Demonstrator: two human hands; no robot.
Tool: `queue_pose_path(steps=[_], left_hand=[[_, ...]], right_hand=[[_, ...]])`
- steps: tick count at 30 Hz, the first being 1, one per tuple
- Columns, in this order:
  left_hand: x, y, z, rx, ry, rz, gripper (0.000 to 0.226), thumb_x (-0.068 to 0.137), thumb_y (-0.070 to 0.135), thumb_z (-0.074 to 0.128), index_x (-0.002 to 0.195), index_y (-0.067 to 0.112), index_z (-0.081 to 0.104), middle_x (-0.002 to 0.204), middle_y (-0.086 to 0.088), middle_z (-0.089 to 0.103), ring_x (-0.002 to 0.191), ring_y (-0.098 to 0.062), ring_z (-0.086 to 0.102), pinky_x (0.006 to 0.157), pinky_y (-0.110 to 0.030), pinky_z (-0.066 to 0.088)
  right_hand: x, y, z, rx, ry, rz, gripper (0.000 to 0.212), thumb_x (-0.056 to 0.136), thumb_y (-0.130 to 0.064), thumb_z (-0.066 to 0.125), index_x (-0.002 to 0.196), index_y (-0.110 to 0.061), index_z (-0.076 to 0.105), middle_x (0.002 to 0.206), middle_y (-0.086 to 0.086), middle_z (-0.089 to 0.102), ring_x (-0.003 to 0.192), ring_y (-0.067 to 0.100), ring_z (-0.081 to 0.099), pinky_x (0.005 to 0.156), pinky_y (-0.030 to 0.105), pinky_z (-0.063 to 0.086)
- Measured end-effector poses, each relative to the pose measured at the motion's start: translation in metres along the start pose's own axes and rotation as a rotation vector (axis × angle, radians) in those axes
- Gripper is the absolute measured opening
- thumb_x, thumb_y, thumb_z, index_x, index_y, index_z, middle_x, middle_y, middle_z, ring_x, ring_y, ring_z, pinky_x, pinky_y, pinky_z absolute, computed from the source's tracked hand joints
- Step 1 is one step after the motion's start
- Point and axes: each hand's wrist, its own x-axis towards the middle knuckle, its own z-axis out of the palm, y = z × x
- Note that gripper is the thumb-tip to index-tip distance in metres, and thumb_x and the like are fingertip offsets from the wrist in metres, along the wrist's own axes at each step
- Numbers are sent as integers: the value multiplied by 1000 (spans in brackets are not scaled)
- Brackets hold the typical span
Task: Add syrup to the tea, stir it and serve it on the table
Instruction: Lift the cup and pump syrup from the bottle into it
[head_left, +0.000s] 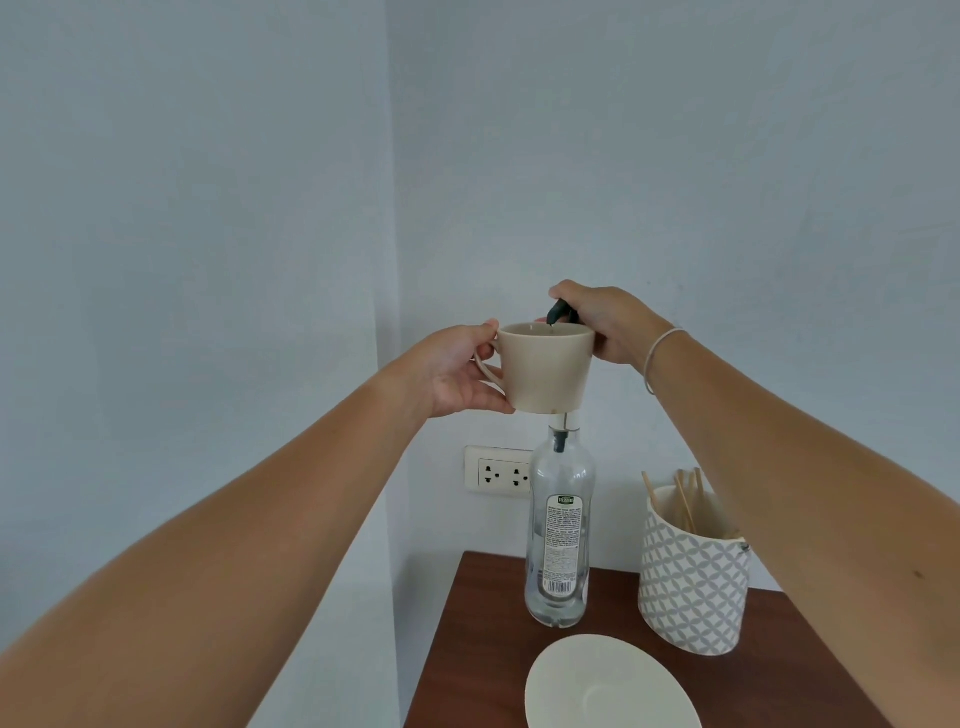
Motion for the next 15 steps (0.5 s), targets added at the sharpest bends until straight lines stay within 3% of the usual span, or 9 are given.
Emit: queue_pose_path(steps=[5, 11, 15], left_hand=[[-2, 3, 1, 11, -4, 2, 36, 98, 30, 46, 68, 10, 42, 78, -9, 43, 73, -32, 58, 78, -56, 49], [0, 2, 2, 11, -11, -6, 35, 98, 30, 46, 70, 9, 43, 81, -10, 44, 75, -33, 59, 77, -55, 49], [-1, 1, 4, 2, -18, 1, 33, 98, 29, 46, 71, 9, 44, 77, -7, 40, 74, -30, 57, 75, -55, 49]], right_hand=[[-1, -3, -1, -1, -28, 10, 27, 86, -24, 52, 62, -11, 55, 63, 1, 56, 47, 10, 48, 48, 17, 37], [2, -11, -5, 102, -83, 35, 32, 89, -34, 50, 65, -13, 56, 82, 1, 49, 65, 15, 63, 52, 22, 45], [0, -10, -6, 95, -83, 33, 35, 90, -36, 48, 63, -15, 55, 85, 1, 49, 42, 8, 59, 41, 12, 41]])
